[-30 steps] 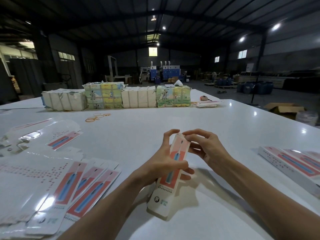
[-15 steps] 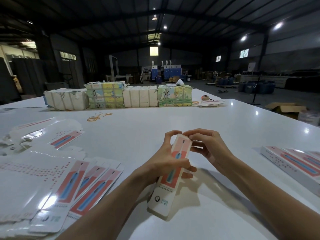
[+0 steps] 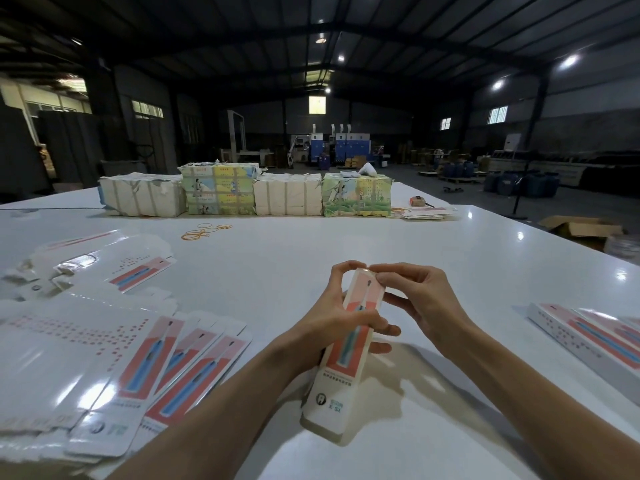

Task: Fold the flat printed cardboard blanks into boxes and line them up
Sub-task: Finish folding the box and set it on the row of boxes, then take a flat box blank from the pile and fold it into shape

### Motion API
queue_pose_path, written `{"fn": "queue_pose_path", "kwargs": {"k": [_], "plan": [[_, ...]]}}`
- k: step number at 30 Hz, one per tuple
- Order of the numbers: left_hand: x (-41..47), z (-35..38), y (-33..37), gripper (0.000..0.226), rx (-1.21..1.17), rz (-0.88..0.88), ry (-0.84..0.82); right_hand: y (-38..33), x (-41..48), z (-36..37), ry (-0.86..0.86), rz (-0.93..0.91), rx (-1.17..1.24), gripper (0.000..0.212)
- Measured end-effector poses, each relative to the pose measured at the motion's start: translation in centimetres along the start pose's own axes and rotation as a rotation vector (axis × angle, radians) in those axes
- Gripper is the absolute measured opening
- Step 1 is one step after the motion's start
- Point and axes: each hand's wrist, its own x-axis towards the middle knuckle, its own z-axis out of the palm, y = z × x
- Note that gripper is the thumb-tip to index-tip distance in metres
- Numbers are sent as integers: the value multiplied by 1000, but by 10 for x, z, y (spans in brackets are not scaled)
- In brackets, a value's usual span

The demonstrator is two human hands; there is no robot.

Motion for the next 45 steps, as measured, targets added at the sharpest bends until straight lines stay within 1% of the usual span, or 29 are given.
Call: {"fn": "queue_pose_path", "kwargs": {"k": [1,2,3,4,6,8,11,13,22,26,29,31,34,37,41,45], "plan": [[1,0,1,70,-30,7,25,-1,0,-1,-5,-5,2,14],[1,-1,4,53,-39,20,79,-2,0,-2,-13,-13,-9,13],[1,-2,7,35,-25,29,154,-2,-1,-4,-25,-22,-28,13],[1,-6,8,26,-9,38,224,-3,-2,-5,-45,-29,-56,14],[0,-12,8,30,9,39,295,-2,-4,-7,-94,-30,-101,15],[-2,-15,8,30,6,37,316,0,-6,-5,-119,-20,-119,14],[-4,-15,5,24,-18,58,351,3,-6,-1,-97,-5,-120,25],[-4,-14,4,22,-30,65,369,5,-6,1,-82,0,-119,26],[-10,-10,1,17,49,36,368,9,-10,0,-88,39,-206,27],[-10,-10,-2,18,76,37,367,12,-8,1,-57,60,-267,31],[-7,-10,-5,18,71,39,362,14,-7,-1,-49,71,-278,29],[-7,-10,-4,20,42,31,318,16,-6,-3,-40,49,-279,27],[-6,-7,-6,25,-3,25,248,20,-3,-4,11,-22,-343,21],[-5,-6,-8,30,-86,29,265,25,-2,-3,51,-40,-330,25],[-6,-12,-9,42,-181,13,343,27,-4,1,-52,21,-322,36],[-8,-13,-13,42,-135,16,351,30,-7,6,-7,-32,-373,32]]}}
